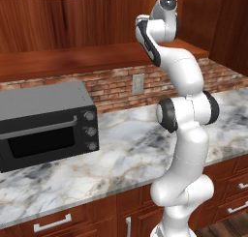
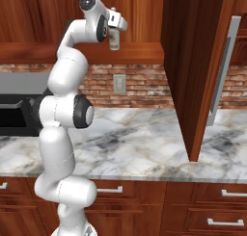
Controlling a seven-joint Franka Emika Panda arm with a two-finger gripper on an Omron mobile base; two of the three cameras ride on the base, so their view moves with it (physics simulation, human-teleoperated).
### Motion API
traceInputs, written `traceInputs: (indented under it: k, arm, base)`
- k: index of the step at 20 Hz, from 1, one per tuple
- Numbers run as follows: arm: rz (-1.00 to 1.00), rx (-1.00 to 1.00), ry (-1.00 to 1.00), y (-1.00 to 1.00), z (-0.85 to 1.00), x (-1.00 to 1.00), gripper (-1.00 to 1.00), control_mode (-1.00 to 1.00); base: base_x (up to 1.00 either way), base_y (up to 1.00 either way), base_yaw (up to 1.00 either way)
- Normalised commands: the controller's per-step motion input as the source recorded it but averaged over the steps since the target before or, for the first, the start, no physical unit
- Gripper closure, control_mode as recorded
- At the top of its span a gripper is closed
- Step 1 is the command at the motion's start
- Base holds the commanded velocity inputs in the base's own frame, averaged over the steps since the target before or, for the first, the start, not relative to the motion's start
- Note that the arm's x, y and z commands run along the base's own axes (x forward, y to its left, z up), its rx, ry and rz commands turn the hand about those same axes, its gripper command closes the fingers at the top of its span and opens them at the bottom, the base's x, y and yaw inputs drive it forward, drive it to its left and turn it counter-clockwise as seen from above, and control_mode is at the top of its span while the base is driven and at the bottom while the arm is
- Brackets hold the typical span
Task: There is a bowl on the dining counter. Grab a lemon wedge from the fridge and place it in the bowl. Then get the liquor bottle and glass cup from the cabinet and place them next to the bowl.
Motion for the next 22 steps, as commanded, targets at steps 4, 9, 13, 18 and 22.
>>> traceInputs:
  k: [4, 9, 13, 18, 22]
  arm:
    - [0.00, 0.00, 0.01, -0.05, 0.00, 0.15, -1.00, -1.00]
    - [0.00, 0.00, 0.00, -0.04, -0.04, 0.14, -1.00, -1.00]
    - [0.00, 0.00, 0.00, -0.01, -0.13, 0.14, 1.00, -1.00]
    - [0.00, 0.00, 0.01, 0.00, -0.15, 0.16, 1.00, -1.00]
    - [0.00, 0.00, 0.00, -0.04, -0.14, 0.02, 1.00, -1.00]
  base:
    - [0.00, 0.00, 0.00]
    - [0.00, 0.00, 0.00]
    - [0.00, 0.00, 0.00]
    - [0.00, 0.00, 0.00]
    - [0.00, 0.00, 0.00]
